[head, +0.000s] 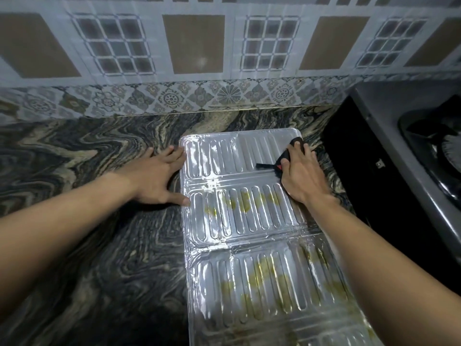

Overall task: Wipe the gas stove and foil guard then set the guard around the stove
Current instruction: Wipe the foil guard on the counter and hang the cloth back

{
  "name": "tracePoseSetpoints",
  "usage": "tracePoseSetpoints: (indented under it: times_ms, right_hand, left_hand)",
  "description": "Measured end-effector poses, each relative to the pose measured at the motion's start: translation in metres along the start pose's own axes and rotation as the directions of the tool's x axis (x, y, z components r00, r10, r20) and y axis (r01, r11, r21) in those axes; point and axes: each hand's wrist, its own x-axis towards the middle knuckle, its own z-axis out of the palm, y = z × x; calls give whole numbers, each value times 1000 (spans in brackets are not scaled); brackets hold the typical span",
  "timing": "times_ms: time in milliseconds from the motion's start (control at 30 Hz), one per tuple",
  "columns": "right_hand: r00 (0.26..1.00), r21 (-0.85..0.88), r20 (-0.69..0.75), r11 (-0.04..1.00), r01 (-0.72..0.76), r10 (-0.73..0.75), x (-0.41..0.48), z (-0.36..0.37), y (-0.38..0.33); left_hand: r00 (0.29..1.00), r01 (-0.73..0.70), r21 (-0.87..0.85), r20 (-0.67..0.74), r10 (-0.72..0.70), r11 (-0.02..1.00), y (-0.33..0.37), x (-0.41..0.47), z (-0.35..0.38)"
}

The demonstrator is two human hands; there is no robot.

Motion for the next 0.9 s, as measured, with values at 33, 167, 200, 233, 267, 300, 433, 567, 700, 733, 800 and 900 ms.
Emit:
tracePoseSetpoints:
  times_ms: [33,167,200,233,267,300,433,567,700,733,800,900]
  right_hand:
    - [1000,5,1,1000,-13,13,0,0,0]
    - [1000,37,18,999,-18,17,-10,1,-15]
    - [999,37,26,999,25,-26,-16,2,-25]
    - [995,38,32,995,89,-90,-22,6,-37]
    - [986,43,37,986,160,-161,-29,9,-50]
    - [972,50,45,972,228,-231,-34,13,-65]
    - [873,82,99,878,472,-478,-46,27,-113]
    - [734,122,177,754,645,-656,-55,29,-129]
    - [625,204,274,679,705,-731,-70,22,-121]
    - [619,204,286,678,706,-731,-74,20,-116]
    - [644,167,282,697,697,-711,-83,17,-103]
    - [763,127,210,791,599,-611,-94,8,-74]
  left_hand:
    - [1000,7,-14,22,-7,1000,1,-4,4]
    - [996,40,-54,75,-36,998,5,-6,7]
    - [996,42,-52,81,-38,998,6,-5,5]
    - [995,44,-51,87,-39,998,6,-4,5]
    - [995,45,-49,88,-40,998,7,-4,4]
    - [995,46,-50,89,-41,998,7,-3,4]
    - [994,55,-48,97,-50,997,7,-2,5]
    - [993,65,-44,102,-61,997,7,-4,3]
    - [991,78,-42,114,-73,996,8,-5,1]
    - [990,80,-44,118,-74,996,9,-5,1]
    - [989,85,-51,124,-78,995,9,-5,0]
    - [987,98,-64,133,-89,993,11,-5,-2]
